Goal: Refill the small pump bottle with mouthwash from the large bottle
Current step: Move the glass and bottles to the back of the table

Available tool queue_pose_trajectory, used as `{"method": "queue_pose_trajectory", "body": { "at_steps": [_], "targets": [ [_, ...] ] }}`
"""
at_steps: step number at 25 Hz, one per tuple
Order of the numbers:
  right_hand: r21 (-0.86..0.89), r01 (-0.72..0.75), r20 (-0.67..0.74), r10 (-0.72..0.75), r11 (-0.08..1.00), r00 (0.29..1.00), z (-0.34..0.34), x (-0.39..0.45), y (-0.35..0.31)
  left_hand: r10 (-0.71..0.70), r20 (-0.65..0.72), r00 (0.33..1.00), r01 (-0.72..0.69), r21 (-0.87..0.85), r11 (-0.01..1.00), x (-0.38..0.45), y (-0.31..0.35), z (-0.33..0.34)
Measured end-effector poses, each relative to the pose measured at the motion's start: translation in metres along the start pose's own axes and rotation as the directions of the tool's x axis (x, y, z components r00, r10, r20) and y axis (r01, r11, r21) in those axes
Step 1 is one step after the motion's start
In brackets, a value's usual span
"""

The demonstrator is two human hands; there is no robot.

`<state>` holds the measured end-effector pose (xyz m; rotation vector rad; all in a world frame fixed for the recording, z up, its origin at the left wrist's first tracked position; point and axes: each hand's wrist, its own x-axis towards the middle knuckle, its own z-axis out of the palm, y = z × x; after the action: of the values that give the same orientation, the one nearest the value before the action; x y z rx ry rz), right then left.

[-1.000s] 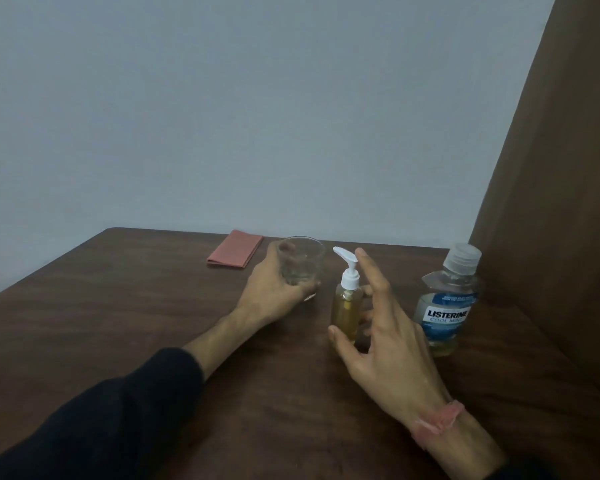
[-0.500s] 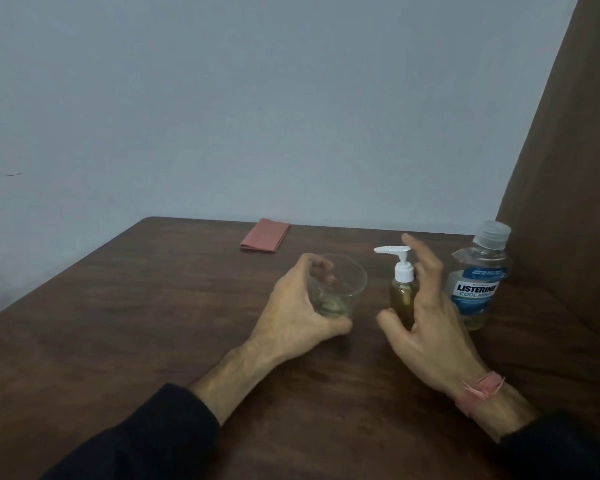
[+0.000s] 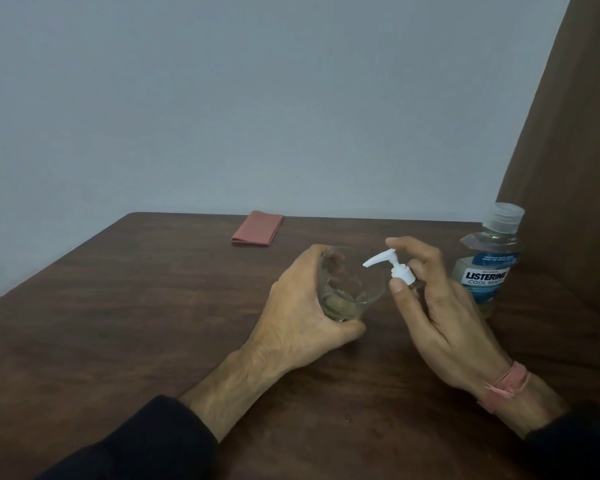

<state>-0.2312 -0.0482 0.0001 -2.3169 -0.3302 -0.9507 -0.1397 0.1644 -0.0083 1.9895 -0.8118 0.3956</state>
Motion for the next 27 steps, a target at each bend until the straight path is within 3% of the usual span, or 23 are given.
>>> {"method": "queue_pose_trajectory", "body": {
  "at_steps": [17, 27],
  "targets": [
    [-0.172, 0.004, -0.006, -0.005, 0.985, 1.0, -0.004, 0.004, -0.009, 0.033, -0.003, 0.999, -0.033, 0.031, 0.999, -0.001, 0.001, 0.001],
    [-0.133, -0.007, -0.049, 0.0, 0.991, 0.999, -0.004, 0.004, -0.006, 0.008, 0.048, 0.999, -0.01, 0.035, 0.999, 0.0, 0.002, 0.0]
  ]
}}
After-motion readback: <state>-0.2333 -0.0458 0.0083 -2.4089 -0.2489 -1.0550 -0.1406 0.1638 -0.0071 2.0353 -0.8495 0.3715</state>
